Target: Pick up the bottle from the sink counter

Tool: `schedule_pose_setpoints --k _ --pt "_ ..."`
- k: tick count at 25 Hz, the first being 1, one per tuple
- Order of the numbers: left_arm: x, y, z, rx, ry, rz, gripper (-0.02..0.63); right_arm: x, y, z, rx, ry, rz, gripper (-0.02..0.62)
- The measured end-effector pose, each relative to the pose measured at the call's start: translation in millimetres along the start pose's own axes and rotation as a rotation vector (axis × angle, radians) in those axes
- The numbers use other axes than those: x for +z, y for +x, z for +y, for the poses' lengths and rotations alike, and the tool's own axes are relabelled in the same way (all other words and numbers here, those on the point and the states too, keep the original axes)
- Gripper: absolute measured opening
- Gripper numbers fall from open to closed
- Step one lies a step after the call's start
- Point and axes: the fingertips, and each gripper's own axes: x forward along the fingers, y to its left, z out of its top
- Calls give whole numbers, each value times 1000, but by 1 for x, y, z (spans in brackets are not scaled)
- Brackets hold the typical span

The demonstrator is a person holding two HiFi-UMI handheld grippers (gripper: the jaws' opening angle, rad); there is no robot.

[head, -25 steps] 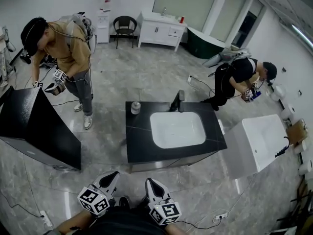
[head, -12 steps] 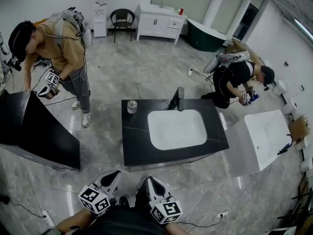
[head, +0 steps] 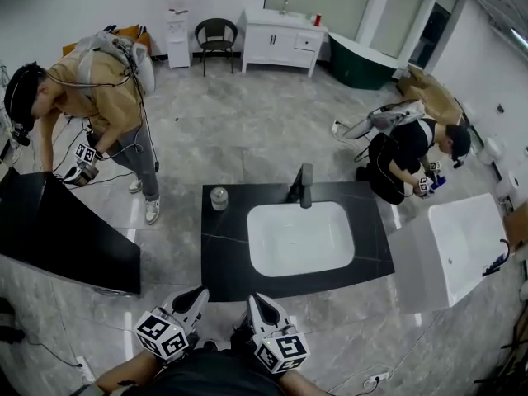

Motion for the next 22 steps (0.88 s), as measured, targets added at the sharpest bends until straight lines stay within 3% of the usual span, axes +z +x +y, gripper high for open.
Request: schedule_pose_setpoints --k 13,22 --pt "12 69 -4 65 0 28 2 29 28 -70 47 39 -3 6" --pt "15 84 9 108 -13 38 2 33 51 -88 63 62 11 6"
